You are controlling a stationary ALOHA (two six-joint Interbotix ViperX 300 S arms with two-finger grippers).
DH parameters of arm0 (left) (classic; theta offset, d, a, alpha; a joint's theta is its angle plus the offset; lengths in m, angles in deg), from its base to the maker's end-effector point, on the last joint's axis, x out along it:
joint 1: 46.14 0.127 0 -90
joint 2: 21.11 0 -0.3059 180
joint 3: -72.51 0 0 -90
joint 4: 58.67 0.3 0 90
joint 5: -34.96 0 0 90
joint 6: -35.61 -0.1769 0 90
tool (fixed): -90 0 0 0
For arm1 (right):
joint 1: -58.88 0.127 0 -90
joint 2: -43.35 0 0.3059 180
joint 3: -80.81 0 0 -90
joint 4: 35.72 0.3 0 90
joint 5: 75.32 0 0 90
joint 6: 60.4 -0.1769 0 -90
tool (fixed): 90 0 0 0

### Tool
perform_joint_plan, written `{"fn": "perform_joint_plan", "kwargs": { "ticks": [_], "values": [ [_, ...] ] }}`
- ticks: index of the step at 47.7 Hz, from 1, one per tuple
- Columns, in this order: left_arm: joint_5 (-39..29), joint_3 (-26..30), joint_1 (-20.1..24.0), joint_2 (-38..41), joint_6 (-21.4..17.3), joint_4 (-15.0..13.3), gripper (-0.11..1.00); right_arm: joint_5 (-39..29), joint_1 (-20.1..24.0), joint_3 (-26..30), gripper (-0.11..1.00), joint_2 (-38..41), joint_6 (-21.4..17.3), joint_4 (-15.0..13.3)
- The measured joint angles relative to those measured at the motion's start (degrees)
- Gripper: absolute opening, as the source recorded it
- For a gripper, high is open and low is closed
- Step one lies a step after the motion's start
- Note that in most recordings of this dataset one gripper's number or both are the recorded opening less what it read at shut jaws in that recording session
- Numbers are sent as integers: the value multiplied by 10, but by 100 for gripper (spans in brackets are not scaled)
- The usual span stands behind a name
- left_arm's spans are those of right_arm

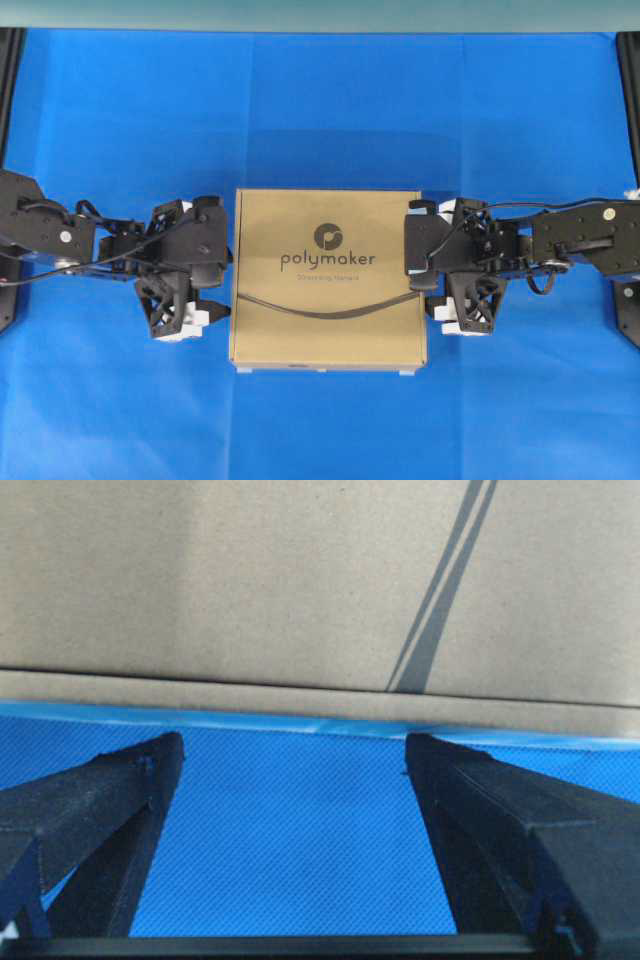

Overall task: Lift up the cardboard box by clamping it between your arms.
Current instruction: 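Press both grippers against opposite sides of the polymaker box, then raise both arms together, lifting the clamped box off the table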

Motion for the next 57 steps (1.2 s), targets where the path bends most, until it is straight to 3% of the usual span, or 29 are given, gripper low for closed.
{"fn": "perform_joint_plan", "kwargs": {
  "ticks": [26, 33, 57],
  "values": [
    [-50, 25, 8, 3, -4, 2, 87, 0, -1, 2, 100, 1, -2, 1],
    [-75, 35, 13, -10, -19, 3, 87, -4, -4, 2, 100, -6, -2, 1],
    [-168, 75, 17, -73, -34, 3, 86, -143, -4, 47, 100, -89, -2, 1]
  ]
}}
